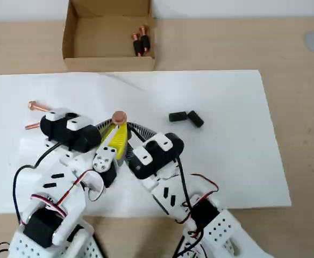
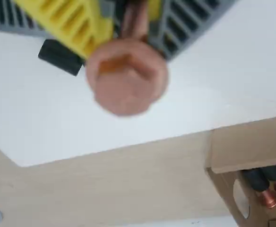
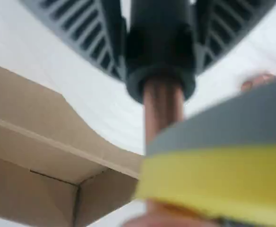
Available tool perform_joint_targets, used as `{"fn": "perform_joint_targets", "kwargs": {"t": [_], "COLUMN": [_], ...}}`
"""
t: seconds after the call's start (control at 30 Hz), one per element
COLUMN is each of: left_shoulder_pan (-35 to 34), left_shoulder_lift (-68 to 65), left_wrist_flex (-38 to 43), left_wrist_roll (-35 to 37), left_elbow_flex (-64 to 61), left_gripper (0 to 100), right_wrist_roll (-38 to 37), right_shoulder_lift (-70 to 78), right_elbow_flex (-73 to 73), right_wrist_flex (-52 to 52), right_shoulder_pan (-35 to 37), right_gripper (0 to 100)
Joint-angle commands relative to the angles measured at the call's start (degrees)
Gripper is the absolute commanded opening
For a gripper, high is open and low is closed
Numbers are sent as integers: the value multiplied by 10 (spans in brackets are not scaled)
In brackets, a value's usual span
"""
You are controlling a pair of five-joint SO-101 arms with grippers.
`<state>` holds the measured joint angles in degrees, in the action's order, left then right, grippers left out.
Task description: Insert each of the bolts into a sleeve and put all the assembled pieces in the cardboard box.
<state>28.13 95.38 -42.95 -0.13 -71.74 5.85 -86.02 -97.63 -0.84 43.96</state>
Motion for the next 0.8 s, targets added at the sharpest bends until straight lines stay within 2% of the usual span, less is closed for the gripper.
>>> {"fn": "perform_joint_targets", "kwargs": {"t": [0.0,0.17,0.27,0.53,0.77], "left_shoulder_pan": [31,43,43,43,24], "left_shoulder_lift": [-16,-16,-16,-16,-15], "left_wrist_flex": [-20,-64,-94,-119,-139], "left_wrist_roll": [-1,-1,-1,-1,-1], "left_elbow_flex": [-1,1,2,2,12], "left_gripper": [13,20,57,64,181], "right_wrist_roll": [5,5,5,5,5], "right_shoulder_lift": [-19,-19,-19,-18,-18], "right_elbow_flex": [2,2,2,2,2], "right_wrist_flex": [3,3,3,3,2], "right_shoulder_pan": [8,8,8,8,7], "right_gripper": [11,11,11,11,11]}}
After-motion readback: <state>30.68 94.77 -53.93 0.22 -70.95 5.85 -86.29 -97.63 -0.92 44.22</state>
